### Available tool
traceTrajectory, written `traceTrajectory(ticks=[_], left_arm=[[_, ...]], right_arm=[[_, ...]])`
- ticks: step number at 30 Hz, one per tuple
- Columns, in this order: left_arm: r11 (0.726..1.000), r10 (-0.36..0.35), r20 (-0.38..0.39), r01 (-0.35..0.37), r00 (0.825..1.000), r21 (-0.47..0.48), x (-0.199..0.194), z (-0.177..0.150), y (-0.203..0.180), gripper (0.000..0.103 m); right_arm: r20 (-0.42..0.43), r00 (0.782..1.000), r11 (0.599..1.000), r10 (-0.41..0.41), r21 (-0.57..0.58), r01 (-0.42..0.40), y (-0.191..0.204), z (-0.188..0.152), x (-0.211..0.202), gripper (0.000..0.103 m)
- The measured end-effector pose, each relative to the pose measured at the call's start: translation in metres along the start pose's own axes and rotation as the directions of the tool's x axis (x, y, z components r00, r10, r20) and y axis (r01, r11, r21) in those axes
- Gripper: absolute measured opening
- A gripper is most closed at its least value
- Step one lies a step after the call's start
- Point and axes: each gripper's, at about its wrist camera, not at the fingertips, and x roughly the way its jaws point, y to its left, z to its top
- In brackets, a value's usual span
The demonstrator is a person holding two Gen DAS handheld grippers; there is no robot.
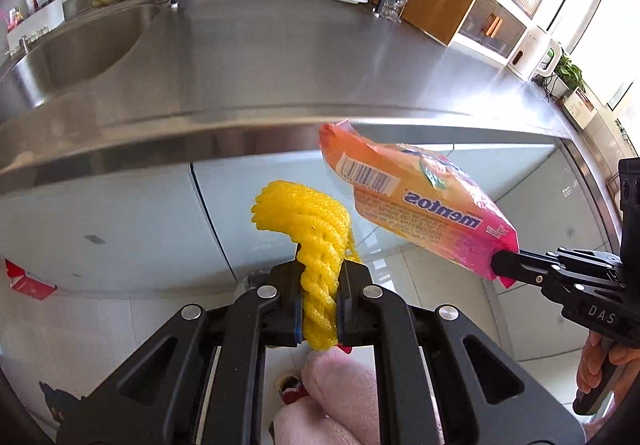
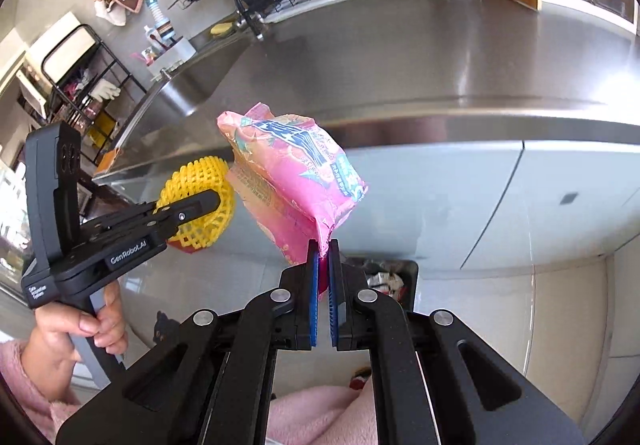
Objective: Collect trash
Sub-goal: 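Carry the foam net and Mentos pack down over the black bin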
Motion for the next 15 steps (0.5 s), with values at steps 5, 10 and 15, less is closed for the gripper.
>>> traceTrajectory(ticks=[5,10,15], left_arm=[[1.0,-0.008,-0.073,0.007,0.997,-0.012,0.02,-0.037,-0.002,0.01],[0.998,-0.03,-0.145,0.021,0.989,-0.062,0.051,-0.067,0.008,0.009],[0.995,-0.024,-0.234,0.001,0.972,-0.098,0.093,-0.088,0.021,0.009]], right_arm=[[-0.102,0.994,0.999,-0.043,0.024,0.046,-0.019,-0.04,0.012,0.006],[-0.205,0.975,0.993,-0.084,0.067,0.1,-0.042,-0.058,0.053,0.006],[-0.316,0.94,0.982,-0.128,0.095,0.166,-0.055,-0.066,0.105,0.006]])
